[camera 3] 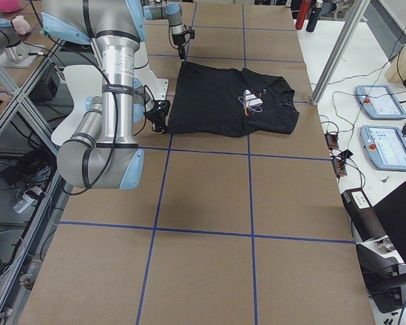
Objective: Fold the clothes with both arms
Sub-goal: 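Grasp the hem corners with both grippers, then lift the hem with both grippers and fold it toward the collar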
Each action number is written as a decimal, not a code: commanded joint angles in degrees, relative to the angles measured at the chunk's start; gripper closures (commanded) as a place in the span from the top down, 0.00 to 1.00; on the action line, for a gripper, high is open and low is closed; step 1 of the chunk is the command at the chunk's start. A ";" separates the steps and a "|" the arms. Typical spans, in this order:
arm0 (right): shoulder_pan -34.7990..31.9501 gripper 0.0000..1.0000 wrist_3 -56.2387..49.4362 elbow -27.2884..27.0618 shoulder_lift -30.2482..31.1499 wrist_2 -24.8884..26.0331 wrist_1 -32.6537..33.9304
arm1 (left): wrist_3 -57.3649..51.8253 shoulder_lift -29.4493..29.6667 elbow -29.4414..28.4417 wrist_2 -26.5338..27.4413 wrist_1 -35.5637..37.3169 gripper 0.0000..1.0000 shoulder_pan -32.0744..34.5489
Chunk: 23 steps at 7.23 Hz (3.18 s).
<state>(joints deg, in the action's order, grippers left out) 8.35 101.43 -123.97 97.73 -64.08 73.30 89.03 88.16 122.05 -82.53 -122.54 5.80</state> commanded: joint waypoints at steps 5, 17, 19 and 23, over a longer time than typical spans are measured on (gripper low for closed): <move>-2.44 0.00 -0.52 -0.83 -0.08 -0.77 0.09 | -0.35 0.17 0.38 -0.09 0.02 0.00 0.44; -15.66 0.00 -14.50 -26.59 -0.96 -43.05 2.10 | -10.13 -2.03 28.05 -22.85 22.52 0.00 4.87; -19.13 0.00 -14.50 -26.59 -1.48 -39.04 11.29 | -9.49 2.86 28.86 -22.68 22.61 0.00 4.92; -32.31 0.00 -14.59 -25.11 -3.50 -37.34 13.19 | -10.46 12.88 11.95 -20.49 22.52 0.00 21.85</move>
<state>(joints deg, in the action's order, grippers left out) -20.38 86.84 -149.97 95.38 -101.88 86.33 78.83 96.99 140.88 -104.24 -99.95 22.65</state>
